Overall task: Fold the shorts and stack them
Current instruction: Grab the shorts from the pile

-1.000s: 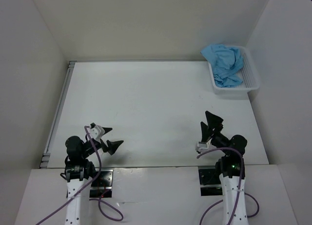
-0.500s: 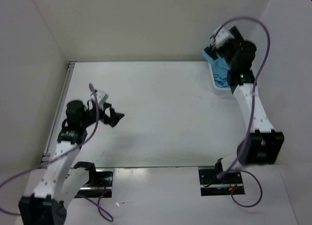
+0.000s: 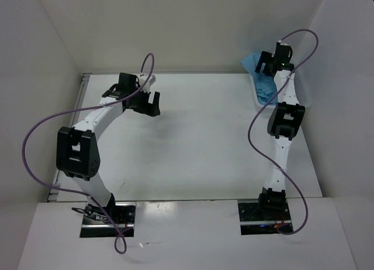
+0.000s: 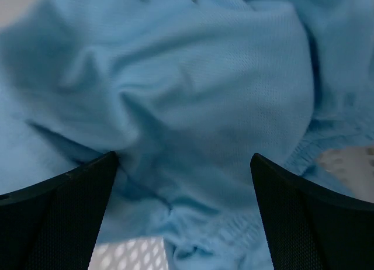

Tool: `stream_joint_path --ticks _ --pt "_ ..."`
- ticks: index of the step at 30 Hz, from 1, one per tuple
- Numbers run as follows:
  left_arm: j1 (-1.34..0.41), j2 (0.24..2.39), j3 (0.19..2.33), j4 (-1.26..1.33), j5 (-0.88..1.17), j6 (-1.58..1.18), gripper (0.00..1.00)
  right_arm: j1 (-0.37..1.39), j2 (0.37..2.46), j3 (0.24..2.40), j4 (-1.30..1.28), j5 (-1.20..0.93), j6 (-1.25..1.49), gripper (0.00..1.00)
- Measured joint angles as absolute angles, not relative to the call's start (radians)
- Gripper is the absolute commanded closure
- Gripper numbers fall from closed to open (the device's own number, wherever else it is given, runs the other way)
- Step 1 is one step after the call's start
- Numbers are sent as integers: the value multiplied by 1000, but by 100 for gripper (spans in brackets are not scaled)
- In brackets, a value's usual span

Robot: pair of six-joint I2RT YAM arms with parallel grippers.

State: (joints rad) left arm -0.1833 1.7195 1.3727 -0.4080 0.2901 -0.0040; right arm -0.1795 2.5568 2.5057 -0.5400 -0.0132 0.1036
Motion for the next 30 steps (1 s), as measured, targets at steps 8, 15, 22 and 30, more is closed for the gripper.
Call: stream_joint_path --ticks 8,15,22,30 --pt "-233 1807 1444 -486 289 -4 0 -194 2719 2631 -659 16 202 9" --pt "-276 1831 1488 -495 284 -4 0 -196 2720 2636 -697 51 225 100" --pt "-278 1825 1489 -494 258 -4 0 -194 2739 2830 -806 151 232 100" --pt "-277 1648 1463 -453 182 -4 0 -154 2620 3031 -920 315 241 100"
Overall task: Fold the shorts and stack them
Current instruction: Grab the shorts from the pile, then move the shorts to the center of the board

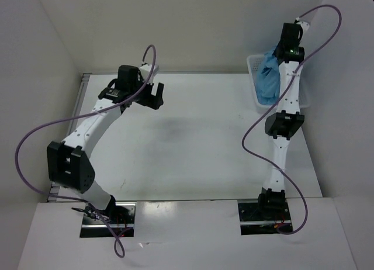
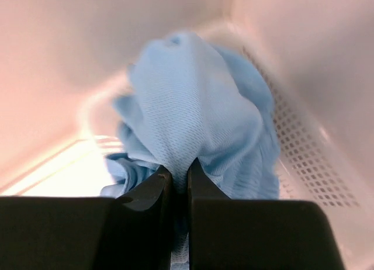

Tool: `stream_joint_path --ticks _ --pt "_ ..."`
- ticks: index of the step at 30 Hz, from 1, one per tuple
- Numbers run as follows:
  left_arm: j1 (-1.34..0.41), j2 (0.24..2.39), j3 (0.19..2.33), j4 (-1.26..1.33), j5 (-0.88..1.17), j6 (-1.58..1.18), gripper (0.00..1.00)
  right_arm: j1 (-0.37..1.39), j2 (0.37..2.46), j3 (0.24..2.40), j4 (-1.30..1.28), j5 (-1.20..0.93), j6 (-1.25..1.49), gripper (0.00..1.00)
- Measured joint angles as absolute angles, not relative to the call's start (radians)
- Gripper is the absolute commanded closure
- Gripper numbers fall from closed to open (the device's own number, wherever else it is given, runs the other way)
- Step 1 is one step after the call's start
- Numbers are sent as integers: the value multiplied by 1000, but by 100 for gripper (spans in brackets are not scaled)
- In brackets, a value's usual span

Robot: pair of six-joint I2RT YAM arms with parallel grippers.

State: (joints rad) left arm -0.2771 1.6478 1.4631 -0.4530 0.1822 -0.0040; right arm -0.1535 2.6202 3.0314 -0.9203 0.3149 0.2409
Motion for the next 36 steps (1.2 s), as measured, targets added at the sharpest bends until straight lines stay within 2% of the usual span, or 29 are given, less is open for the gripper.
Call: stream_joint_path --ticks 3,6,10,13,19,22,26,27,29,30,31,36 --pt "-277 1504 1418 -414 152 -4 0 -79 2489 3037 -928 368 205 100" --pt "-277 1339 1345 -376 124 -4 0 75 2336 3043 -890 418 139 100" --pt "-266 1139 1222 -353 95 -4 0 405 2154 3085 -796 419 68 100" --pt "-221 1039 1167 -360 85 -3 0 585 2081 3104 -746 405 43 92" --pt "-146 899 1135 -389 62 -3 0 625 2077 3017 -757 455 88 91" --pt "-131 842 1121 -395 48 -3 0 649 2116 2846 -776 496 112 95" --pt "-125 802 1069 -410 50 -4 0 702 2196 2626 -841 500 122 93" --pt "-122 801 1058 -414 56 -3 0 715 2211 2586 -862 498 123 75" --pt "-118 802 1038 -419 64 -4 0 741 2223 2496 -898 482 135 26" --pt "-117 807 1026 -420 68 -3 0 752 2223 2461 -912 471 136 11" --pt "-115 813 1014 -427 75 -3 0 764 2220 2433 -913 458 136 1" --pt "-114 855 1000 -450 139 -3 0 815 2072 2201 -904 363 136 1"
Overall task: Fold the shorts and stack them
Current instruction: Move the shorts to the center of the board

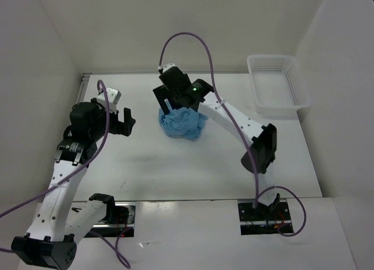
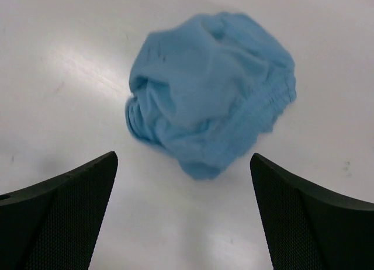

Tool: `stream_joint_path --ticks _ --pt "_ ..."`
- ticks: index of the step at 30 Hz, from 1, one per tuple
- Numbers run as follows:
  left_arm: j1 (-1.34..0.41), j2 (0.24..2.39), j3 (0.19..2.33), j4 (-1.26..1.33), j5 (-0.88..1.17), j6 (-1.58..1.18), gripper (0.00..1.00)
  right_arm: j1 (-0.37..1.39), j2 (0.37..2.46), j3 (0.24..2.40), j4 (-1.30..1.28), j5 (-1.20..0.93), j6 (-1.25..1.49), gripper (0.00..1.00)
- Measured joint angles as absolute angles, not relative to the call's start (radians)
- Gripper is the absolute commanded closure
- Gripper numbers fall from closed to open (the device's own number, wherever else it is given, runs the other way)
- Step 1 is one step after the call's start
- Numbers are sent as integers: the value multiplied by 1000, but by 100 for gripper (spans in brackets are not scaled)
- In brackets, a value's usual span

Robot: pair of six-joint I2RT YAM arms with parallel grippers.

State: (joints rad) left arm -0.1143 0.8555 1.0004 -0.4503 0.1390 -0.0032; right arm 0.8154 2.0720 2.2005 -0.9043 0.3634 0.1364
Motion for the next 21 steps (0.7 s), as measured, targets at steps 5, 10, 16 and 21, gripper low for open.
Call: stream_joint_path --ticks 5,10,16,21 --pt "-133 929 952 -456 262 -4 0 809 1784 1876 -851 320 87 1" --pt "-205 1136 929 -413 371 -4 0 583 1668 1697 -690 180 61 8" --pt "-216 1246 925 -387 377 -4 0 477 1798 1456 -539 -118 72 10" --pt "-217 1246 925 -374 376 -4 0 498 1910 1398 -478 -289 110 11"
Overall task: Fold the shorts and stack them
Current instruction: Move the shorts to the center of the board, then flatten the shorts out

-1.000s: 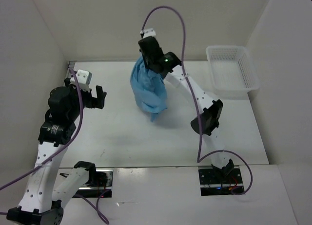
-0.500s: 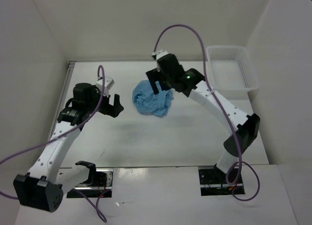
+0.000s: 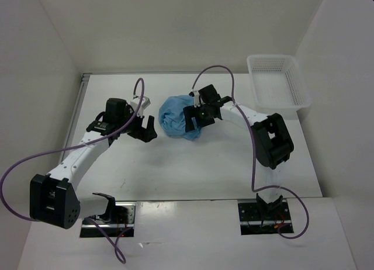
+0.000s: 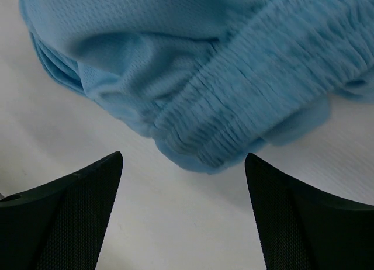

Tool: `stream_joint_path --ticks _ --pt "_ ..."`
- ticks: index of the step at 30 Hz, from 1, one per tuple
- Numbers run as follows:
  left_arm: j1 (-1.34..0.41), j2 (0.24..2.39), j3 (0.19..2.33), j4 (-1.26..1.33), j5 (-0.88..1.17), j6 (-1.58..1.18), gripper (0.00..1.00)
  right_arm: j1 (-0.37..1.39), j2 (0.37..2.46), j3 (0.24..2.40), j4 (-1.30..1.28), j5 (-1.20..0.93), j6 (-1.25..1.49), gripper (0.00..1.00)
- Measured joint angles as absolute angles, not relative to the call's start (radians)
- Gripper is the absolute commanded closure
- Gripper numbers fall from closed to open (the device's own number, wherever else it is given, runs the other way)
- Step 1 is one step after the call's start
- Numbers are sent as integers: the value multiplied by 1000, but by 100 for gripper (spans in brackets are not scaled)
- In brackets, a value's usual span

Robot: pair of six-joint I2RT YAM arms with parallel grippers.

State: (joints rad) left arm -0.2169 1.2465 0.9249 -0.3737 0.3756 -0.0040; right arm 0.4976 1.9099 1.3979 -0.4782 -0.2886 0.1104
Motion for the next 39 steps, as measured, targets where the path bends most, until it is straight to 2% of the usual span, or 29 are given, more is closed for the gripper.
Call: stream_joint_path --ticks 2,4,5,6,8,9,10,17,26,29,36,39 --pt "-216 1246 925 -374 374 -4 0 501 1931 1399 -440 -320 129 11" --pt "-217 1246 925 -373 371 -4 0 501 1947 1399 -408 -339 142 19" --pt "-216 1246 925 -374 371 -4 0 501 1958 1403 -396 -347 149 26" --pt "-217 1246 925 -374 369 -4 0 501 1969 1406 -383 -354 154 46" --pt "-216 1246 925 -373 368 -4 0 505 1990 1414 -369 -359 160 74" --pt "-217 1246 925 -372 367 -4 0 505 1998 1417 -364 -361 161 94" --pt "-216 1246 925 -372 364 -4 0 506 2004 1426 -365 -362 167 100" --pt "-217 1237 925 -364 324 -4 0 513 1980 1608 -405 -480 150 100" --pt "-217 1153 928 -342 210 -4 0 515 1674 1657 -351 -673 439 100" --pt "-217 1160 957 -344 193 -4 0 511 1660 1721 -361 -665 541 100" --pt "-216 1211 1083 -348 236 -4 0 506 1791 2084 -454 -506 675 100" --pt "-218 1242 1107 -349 297 -4 0 506 1803 2124 -474 -435 686 100"
